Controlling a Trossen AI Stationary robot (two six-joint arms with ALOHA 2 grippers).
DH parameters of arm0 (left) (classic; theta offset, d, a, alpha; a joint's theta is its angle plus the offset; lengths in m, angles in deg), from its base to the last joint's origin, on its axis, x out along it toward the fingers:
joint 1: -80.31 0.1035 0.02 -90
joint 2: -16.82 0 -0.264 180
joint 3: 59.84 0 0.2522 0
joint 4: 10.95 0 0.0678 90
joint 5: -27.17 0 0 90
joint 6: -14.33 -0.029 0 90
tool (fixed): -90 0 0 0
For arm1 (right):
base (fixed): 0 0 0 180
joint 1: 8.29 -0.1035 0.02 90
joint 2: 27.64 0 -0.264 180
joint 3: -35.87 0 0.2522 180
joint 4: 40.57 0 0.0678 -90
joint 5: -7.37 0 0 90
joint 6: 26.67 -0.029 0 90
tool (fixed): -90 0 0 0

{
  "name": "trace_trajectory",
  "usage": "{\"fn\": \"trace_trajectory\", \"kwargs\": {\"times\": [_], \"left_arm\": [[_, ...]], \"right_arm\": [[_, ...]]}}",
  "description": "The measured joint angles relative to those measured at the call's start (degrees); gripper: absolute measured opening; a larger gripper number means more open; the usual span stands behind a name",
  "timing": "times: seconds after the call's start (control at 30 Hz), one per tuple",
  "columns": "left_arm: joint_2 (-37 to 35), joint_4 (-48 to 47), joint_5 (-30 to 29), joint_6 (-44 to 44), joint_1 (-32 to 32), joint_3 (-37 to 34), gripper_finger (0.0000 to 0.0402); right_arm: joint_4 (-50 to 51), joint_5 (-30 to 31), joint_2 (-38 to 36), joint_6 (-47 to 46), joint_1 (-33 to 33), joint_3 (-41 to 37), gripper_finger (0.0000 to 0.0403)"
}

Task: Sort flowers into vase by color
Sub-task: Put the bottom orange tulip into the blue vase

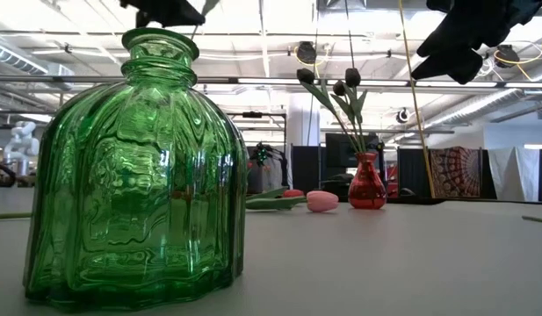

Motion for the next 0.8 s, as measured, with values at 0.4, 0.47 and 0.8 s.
{"fn": "trace_trajectory", "kwargs": {"times": [0.4, 0.47, 0.8], "left_arm": [[9.4, 10.9, 19.8, 0.2, 19.4, 0.0, 0.0002], [11.5, 12.7, 22.2, 0.2, 21.4, 0.0, 0.0002], [16.0, 14.5, 28.1, 0.2, 26.5, 0.0, 0.0002]], "right_arm": [[-0.2, -0.1, 0.0, -0.6, 0.0, 0.0, 0.0210], [-0.4, -0.1, 0.0, -0.6, 0.0, 0.0, 0.0210], [-0.6, -0.1, 0.0, -0.7, 0.0, 0.0, 0.0210]]}}
